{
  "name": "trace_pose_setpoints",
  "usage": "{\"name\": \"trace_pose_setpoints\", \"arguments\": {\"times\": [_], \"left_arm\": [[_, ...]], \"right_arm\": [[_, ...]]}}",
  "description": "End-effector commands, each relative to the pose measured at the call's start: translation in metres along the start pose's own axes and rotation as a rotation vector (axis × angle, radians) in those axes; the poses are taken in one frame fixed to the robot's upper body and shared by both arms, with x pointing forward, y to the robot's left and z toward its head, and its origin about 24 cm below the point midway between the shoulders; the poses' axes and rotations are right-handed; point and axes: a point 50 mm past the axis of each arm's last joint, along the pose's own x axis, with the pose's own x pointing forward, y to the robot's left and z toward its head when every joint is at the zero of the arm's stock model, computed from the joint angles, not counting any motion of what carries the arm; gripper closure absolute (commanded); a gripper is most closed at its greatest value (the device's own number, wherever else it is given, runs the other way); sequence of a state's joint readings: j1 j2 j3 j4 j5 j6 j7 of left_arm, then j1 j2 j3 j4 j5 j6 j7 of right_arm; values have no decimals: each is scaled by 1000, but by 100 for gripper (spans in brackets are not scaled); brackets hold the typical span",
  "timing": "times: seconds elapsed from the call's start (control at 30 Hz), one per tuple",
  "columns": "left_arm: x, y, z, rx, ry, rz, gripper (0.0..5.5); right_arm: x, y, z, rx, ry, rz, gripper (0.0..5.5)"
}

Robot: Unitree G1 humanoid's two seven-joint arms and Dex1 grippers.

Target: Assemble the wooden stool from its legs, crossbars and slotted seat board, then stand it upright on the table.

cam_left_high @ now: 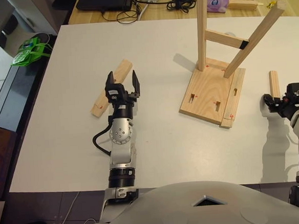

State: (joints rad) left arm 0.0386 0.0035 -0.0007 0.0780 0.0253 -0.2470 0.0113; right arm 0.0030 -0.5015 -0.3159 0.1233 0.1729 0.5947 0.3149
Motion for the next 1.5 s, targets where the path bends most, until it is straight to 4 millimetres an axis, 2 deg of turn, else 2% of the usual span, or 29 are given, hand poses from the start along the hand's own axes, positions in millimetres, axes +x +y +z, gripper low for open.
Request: {"name": "trace_pose_setpoints", "arguments": {"times": [0.03,0.27,0.6,0.8,1.0,1.13,1.23,1.5], "left_arm": [[3,1,2,5,-2,-12,187],[4,0,1,5,0,-25,187],[7,0,2,9,-2,-36,187],[7,1,2,7,-7,-33,187],[7,2,4,2,-11,-23,187],[9,6,6,7,-16,-19,187],[18,13,21,18,-70,-7,187],[50,26,106,-2,-352,-10,187]], "right_arm": [[1,2,-16,74,82,-23,150],[4,4,-25,164,150,-44,158],[6,10,-28,222,162,-9,322],[8,13,-23,219,117,2,421],[10,17,-15,235,86,18,421],[12,19,-1,210,-1,21,421],[13,20,13,202,-107,23,421],[6,1,76,225,-512,-72,421]]}}
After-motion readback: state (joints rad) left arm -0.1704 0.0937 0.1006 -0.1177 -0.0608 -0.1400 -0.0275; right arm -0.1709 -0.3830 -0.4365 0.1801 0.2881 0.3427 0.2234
